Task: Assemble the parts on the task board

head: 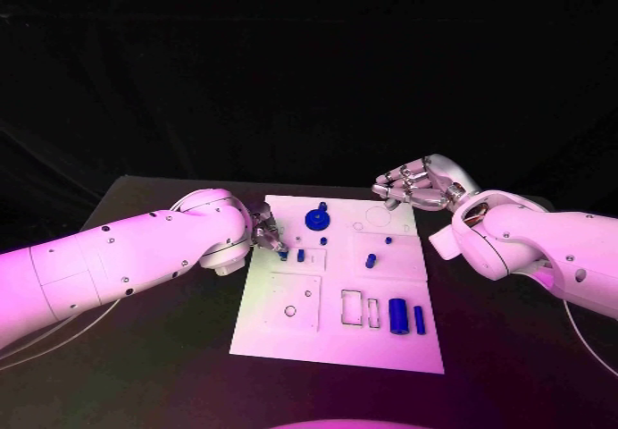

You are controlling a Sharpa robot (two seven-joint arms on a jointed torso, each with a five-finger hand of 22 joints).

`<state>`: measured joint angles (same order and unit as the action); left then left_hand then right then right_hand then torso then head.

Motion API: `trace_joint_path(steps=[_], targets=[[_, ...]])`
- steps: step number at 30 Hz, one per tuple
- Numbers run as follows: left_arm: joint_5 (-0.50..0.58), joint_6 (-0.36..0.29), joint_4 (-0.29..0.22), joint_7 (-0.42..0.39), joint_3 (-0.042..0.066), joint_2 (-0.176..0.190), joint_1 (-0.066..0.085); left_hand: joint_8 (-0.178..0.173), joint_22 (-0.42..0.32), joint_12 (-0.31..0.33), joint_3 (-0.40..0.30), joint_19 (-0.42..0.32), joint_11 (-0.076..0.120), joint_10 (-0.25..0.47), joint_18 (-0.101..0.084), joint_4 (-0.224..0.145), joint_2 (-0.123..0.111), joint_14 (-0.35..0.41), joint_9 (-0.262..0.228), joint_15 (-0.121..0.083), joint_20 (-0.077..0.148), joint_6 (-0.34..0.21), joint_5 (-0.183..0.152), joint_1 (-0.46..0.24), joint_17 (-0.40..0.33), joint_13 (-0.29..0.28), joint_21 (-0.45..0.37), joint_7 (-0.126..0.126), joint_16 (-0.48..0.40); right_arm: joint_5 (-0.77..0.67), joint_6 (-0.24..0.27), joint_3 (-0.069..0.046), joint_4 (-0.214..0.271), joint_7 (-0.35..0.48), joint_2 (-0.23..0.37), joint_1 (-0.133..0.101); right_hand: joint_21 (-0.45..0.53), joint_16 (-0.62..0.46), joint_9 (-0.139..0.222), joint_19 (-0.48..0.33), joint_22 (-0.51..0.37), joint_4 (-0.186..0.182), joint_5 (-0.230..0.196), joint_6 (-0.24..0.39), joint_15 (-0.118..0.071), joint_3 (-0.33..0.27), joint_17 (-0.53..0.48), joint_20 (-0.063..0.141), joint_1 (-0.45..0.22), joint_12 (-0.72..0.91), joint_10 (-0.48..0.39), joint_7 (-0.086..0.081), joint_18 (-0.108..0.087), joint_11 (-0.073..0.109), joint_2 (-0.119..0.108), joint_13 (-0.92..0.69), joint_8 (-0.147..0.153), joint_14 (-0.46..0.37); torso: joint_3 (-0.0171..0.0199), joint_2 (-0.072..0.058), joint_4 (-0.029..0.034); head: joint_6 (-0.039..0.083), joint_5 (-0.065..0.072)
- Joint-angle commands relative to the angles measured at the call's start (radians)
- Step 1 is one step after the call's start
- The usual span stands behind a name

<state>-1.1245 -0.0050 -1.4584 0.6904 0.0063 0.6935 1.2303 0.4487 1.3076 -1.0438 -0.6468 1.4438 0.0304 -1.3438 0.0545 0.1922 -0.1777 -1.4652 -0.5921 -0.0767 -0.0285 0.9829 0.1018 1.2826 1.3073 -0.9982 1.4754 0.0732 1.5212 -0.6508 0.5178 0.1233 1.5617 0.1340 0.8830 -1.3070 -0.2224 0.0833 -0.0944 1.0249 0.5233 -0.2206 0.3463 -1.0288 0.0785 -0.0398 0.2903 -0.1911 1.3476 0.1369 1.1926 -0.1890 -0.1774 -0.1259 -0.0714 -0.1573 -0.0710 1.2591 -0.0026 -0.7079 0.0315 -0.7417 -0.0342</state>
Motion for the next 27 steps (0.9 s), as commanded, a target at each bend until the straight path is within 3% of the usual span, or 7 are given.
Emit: trace_joint_path(steps=[1, 27], targets=[[-0.021, 0.047, -0.003, 0.012, 0.0, -0.002, 0.0, 0.005, 0.085, 0.0, -0.104, 0.006, -0.002, -0.006, -0.01, -0.098, 0.008, -0.09, -0.099, -0.007, -0.001, 0.02, 0.003, -0.003, 0.212, 0.001, 0.002, -0.027, 0.005, -0.004, -0.014, 0.0, 0.001, 0.008, 0.0, 0.001, 0.006, -0.004, 0.001, -0.005, -0.001, 0.002, 0.002, 0.007, 0.0, -0.007, -0.002, 0.001, -0.003, 0.005, -0.006, -0.001, -0.005, 0.001, 0.011, 0.001, -0.004, -0.002, 0.0001, 0.0, 0.0009, -0.003, 0.0], [-0.029, 0.085, 0.002, 0.021, 0.0, -0.009, 0.0, 0.018, 0.091, -0.01, -0.118, 0.01, 0.001, -0.014, -0.012, -0.099, -0.001, -0.09, -0.116, -0.009, -0.001, 0.026, 0.002, -0.031, 0.212, -0.009, 0.005, -0.032, 0.005, -0.003, -0.015, 0.0, 0.0, 0.009, -0.002, 0.001, 0.006, -0.004, 0.001, -0.005, -0.001, 0.002, 0.002, 0.007, 0.0, -0.007, -0.002, 0.001, -0.003, 0.005, -0.006, -0.001, -0.005, 0.001, 0.011, 0.001, -0.004, -0.002, 0.0012, 0.001, 0.0004, -0.003, -0.004]])
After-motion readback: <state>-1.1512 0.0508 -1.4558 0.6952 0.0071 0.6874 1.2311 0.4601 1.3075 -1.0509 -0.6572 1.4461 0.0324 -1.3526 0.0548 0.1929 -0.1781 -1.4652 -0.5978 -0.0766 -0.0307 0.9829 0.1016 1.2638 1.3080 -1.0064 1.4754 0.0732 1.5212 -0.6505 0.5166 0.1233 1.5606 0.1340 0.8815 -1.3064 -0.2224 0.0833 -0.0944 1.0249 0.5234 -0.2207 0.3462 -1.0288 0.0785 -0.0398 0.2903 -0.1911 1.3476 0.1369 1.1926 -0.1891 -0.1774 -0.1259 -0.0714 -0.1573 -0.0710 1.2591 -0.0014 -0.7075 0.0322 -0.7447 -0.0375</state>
